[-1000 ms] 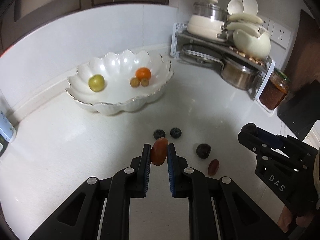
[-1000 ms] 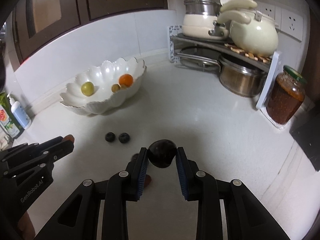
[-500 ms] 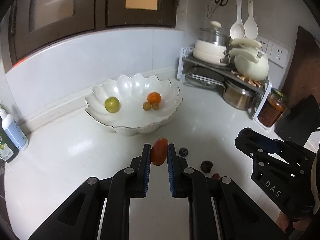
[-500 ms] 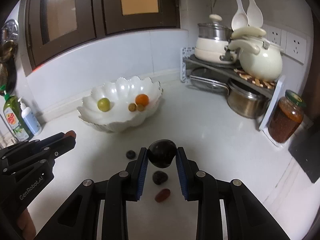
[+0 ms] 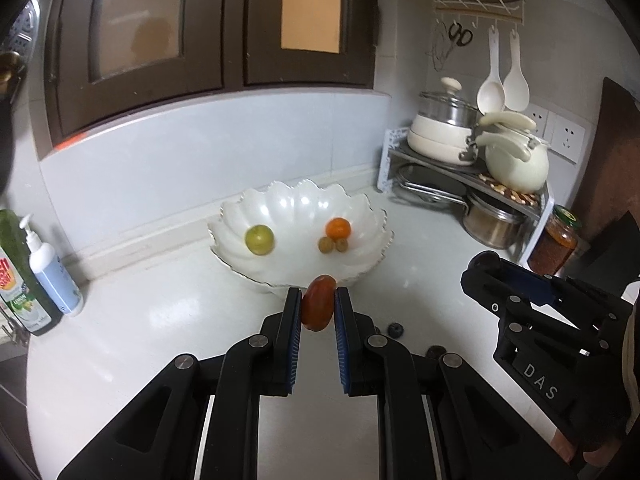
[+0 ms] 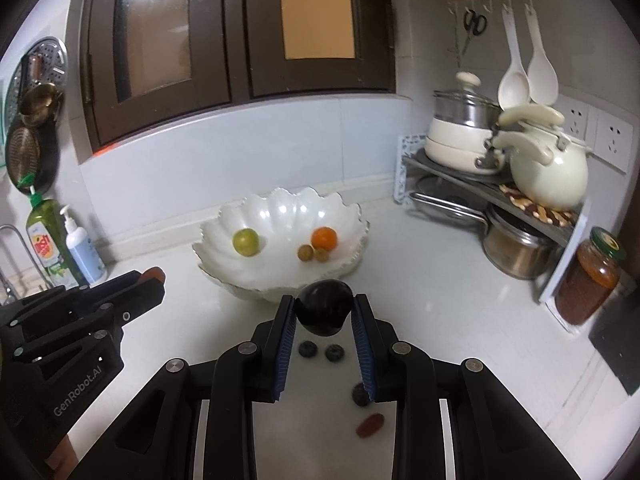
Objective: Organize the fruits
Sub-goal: 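Carry the date and dark plum with both grippers over the white bowl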
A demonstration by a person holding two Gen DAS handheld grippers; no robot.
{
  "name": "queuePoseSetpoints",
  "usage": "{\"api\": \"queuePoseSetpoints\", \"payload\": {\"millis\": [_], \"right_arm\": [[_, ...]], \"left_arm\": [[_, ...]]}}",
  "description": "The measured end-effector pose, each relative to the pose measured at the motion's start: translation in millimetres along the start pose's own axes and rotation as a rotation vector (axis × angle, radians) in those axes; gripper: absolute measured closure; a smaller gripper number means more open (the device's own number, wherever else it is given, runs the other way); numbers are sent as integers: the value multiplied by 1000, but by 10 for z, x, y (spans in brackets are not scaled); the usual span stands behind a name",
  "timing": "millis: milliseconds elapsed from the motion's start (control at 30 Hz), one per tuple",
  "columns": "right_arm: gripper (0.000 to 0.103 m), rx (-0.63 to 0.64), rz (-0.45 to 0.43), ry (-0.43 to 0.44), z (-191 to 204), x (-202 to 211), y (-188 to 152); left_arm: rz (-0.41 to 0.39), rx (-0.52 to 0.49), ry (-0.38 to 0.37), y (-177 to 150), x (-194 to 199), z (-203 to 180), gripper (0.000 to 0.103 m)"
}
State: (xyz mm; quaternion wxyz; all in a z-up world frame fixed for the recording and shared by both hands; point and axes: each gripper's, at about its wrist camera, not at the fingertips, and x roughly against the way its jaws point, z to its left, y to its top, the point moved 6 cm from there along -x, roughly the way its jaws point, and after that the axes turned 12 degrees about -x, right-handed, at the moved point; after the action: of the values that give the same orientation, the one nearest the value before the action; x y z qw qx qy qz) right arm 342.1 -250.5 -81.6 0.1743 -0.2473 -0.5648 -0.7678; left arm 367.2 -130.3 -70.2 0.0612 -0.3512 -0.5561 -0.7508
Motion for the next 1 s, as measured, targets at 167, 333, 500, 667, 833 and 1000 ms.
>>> {"api": "queuePoseSetpoints", "payload": {"millis": [167, 333, 500, 667, 833, 1000], "right_arm": [[73, 9, -15, 20, 141, -44, 73], [73, 17, -28, 30, 249, -88, 149], [73, 10, -14, 37, 320, -208, 222], [73, 12, -12, 26, 365, -337, 294], [73, 22, -8, 27, 404, -454, 392], [73, 21, -4, 16, 418, -569, 486]], "left_arm": [[-18, 6, 25, 65, 16, 136, 86], [-29, 9, 33, 124, -5, 241, 86], [-38, 17, 37, 184, -56, 350, 86], [-49, 12, 55, 280, -133, 464, 86], [-48, 10, 62, 372, -235, 570, 86], [-31, 5, 57, 472, -349, 630, 86]]}}
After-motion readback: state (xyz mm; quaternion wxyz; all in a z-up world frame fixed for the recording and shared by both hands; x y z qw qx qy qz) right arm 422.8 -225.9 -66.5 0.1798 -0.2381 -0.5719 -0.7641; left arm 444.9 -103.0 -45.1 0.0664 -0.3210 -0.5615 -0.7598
